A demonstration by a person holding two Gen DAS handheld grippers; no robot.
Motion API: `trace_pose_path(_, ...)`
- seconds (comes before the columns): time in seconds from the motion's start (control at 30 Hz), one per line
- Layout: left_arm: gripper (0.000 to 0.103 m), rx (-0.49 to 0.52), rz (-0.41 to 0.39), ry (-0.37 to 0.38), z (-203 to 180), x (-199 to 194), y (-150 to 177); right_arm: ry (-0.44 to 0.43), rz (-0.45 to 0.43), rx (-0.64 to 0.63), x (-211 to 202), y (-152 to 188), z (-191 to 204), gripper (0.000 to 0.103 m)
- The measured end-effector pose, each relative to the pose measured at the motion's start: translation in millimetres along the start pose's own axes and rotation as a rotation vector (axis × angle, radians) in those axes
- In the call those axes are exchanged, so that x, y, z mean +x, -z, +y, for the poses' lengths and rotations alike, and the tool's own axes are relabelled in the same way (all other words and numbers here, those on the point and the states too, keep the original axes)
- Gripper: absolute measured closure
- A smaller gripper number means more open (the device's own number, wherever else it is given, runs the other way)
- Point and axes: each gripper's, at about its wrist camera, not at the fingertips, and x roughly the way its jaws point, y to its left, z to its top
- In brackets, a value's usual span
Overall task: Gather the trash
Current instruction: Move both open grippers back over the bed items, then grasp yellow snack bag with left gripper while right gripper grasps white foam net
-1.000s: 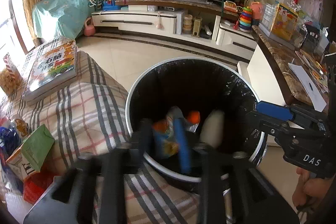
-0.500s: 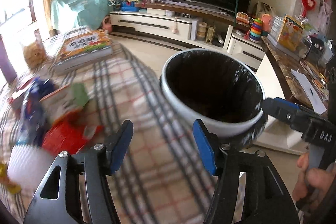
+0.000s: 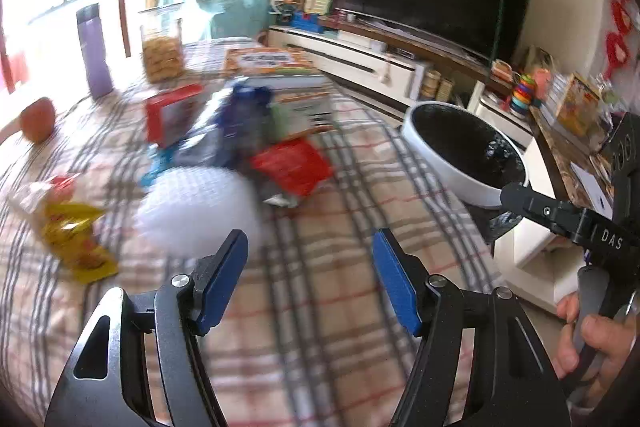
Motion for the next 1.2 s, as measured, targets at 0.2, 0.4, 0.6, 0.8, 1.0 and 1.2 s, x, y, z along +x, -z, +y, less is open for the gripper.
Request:
trace_pose_path(0.2,0.037,-0.060,-0.009,-0.054,41,-20,14,-0.047,0.039,-0.066,14,11,42,0.010)
trace_pose_path(0.4,0.037,-0.128,-0.012,-0.101,78,-33,29,-0.090,0.084,-0.120,29,22,76,0.010)
trace_pose_path(0.6,0.037,-0.173,-0.004,-0.140,105,-38,39,-0.125,0.115,-0.175,44,31,108,0.010)
trace_pose_path(0.8,0.037,-0.214,-0.002,-0.164,130,-40,44,-0.150,0.140,-0.216,61,38,133,0.010)
trace_pose_path(1.0,0.037,-0.251,0.003,-0.177,149,-35,42,-0.163,0.175,-0.244,85,40,149,0.010)
trace_pose_path(1.2,0.037,-0.281,0.018,-0.157,163,-20,34,-0.146,0.171,-0.278,100,37,161,0.011)
